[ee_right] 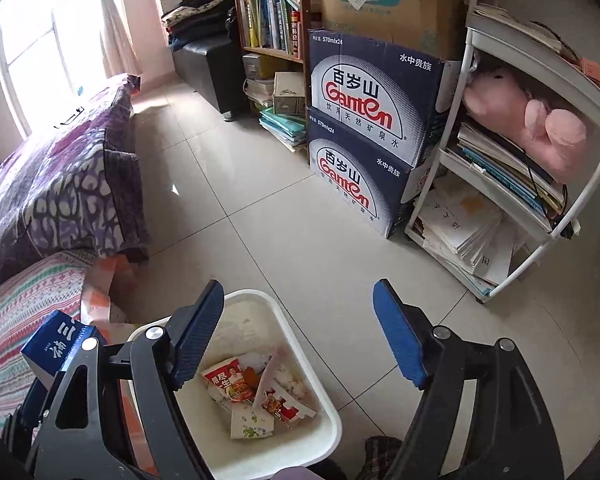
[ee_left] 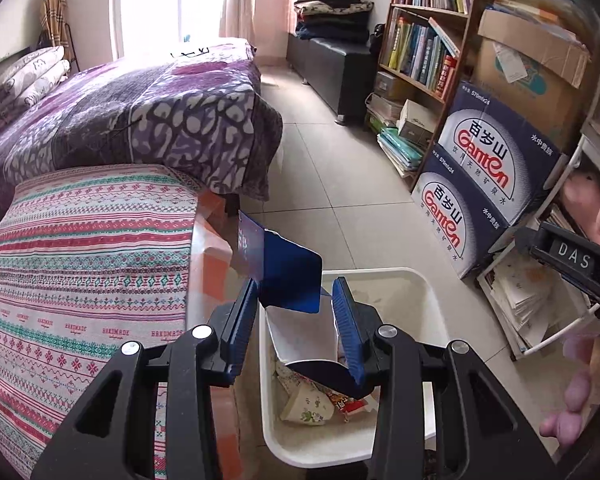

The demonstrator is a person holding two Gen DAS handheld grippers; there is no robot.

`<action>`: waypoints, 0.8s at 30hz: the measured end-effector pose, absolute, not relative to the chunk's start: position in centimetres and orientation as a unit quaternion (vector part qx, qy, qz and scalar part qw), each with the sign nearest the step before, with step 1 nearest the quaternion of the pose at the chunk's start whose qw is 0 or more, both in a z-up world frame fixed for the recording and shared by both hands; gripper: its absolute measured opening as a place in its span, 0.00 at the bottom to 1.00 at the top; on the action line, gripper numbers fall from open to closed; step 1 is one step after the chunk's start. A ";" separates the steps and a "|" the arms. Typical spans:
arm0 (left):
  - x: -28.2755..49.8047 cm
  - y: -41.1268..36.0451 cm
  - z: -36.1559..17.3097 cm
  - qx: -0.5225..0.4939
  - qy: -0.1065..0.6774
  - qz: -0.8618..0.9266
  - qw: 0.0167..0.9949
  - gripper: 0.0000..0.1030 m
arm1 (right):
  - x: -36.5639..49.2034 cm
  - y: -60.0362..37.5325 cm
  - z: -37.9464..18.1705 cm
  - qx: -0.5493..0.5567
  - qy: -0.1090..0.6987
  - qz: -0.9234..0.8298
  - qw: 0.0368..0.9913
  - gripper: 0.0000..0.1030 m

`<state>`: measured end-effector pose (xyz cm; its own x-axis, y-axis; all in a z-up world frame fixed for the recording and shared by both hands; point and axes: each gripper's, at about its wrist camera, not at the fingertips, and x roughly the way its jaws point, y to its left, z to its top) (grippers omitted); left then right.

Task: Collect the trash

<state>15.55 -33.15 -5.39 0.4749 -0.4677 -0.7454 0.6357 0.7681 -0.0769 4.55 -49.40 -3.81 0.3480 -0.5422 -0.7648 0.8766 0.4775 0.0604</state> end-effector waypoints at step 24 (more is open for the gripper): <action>13.3 -27.5 -3.6 0.099 0.344 -0.268 0.894 0.73 | 2.0 -42.4 -0.4 0.131 0.271 -0.490 0.818 0.91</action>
